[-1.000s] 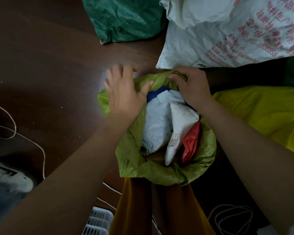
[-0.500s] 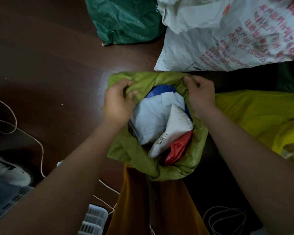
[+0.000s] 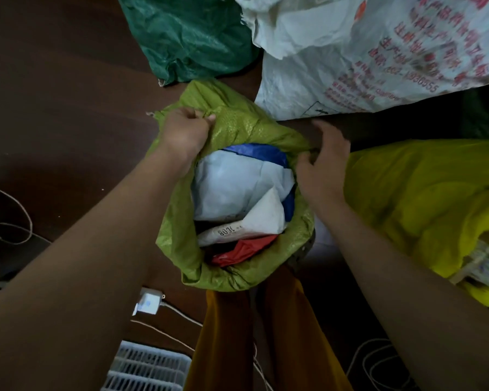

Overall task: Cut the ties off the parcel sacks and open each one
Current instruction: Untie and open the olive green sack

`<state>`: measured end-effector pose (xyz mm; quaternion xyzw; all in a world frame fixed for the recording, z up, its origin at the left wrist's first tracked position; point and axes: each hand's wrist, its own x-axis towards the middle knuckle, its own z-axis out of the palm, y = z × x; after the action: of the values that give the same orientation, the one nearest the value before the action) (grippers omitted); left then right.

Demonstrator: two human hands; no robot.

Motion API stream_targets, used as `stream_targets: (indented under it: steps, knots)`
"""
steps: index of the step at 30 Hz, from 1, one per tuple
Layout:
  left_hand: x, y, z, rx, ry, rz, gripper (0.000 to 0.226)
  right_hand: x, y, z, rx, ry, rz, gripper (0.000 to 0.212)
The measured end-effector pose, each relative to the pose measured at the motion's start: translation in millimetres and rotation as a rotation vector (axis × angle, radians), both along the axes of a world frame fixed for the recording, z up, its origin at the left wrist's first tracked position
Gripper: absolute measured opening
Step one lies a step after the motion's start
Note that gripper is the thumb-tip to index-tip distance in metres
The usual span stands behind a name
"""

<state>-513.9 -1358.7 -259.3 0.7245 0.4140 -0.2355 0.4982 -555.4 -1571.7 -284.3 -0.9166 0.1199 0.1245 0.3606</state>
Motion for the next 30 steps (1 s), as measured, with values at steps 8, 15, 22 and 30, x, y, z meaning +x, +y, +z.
stream_targets:
  steps: [8, 15, 22, 30]
  knots:
    - [1.8, 2.1, 2.1, -0.005, -0.061, -0.043, 0.014, 37.1, 49.5, 1.9, 0.057, -0.06, 0.609, 0.044]
    - [-56.6, 4.3, 8.8, 0.832, -0.41, -0.655, 0.033, 56.6, 51.6, -3.5, 0.113, 0.044, 0.553, 0.044]
    - [-83.2, 4.1, -5.0, 0.687, -0.206, -0.466, 0.037, 57.5, 42.9, -8.5, 0.115, 0.125, 0.597, 0.057]
    - [-62.9, 16.0, -10.5, 0.345, -0.302, -0.13, 0.028, 45.2, 32.2, -13.6, 0.078, 0.036, 0.553, 0.019]
